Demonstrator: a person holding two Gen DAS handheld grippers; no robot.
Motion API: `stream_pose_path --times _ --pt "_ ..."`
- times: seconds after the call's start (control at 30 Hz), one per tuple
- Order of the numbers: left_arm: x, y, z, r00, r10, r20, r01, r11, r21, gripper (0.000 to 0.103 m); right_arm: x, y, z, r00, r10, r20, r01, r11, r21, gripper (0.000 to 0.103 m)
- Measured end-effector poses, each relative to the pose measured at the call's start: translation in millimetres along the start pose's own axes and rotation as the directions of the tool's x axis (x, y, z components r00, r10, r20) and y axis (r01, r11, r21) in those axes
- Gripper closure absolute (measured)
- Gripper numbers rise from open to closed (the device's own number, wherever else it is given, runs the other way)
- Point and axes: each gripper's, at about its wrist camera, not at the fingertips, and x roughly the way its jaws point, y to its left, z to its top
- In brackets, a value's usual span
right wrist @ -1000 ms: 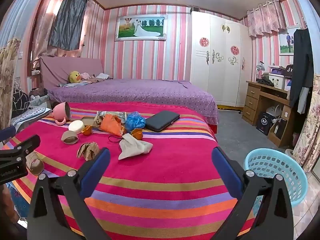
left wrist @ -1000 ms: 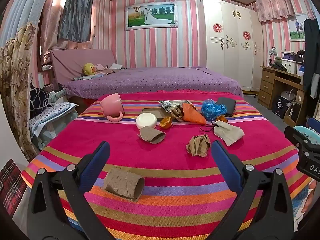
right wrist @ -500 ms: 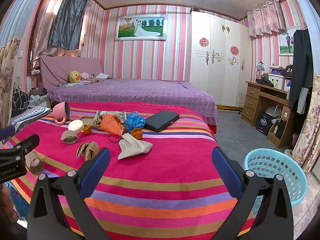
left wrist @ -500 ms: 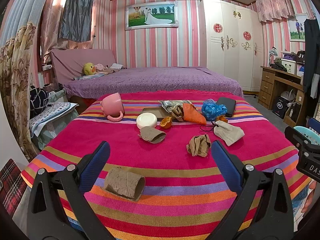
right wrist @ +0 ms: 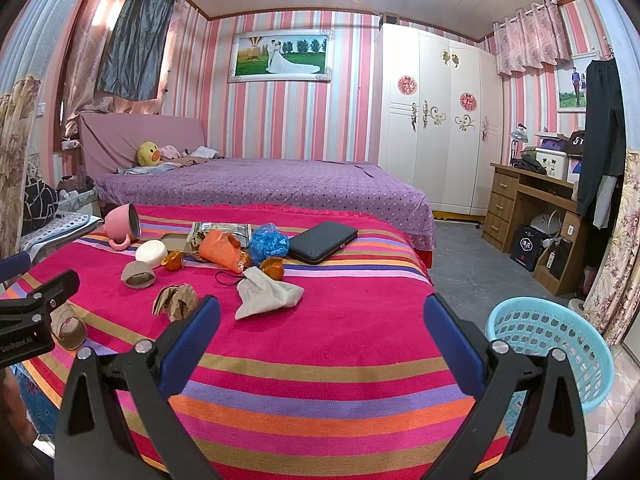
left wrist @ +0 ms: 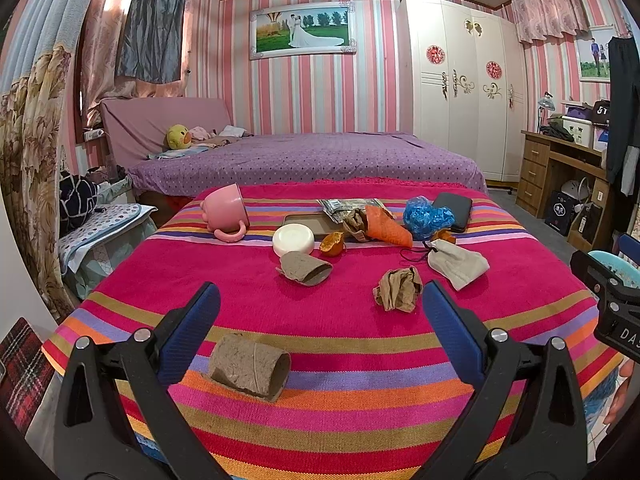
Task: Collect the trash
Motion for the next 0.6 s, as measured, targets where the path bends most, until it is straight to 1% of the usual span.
stream_pose_path --times 0.17,0.6 --pt "1.4 -0.2 -0.1 1.0 0.0 -0.003 0.0 1.0 0.001 0.005 5.9 0.7 -3.9 1.0 -0.001 -0.002 0.001 1.0 0.0 0.004" --pt "5.3 3.3 -4.2 1.0 0.001 -0.006 -0.001 1.0 0.0 0.005 6.1 1.0 -4.0 1.0 -0.002 -0.001 0.002 1.0 -0.001 0.004"
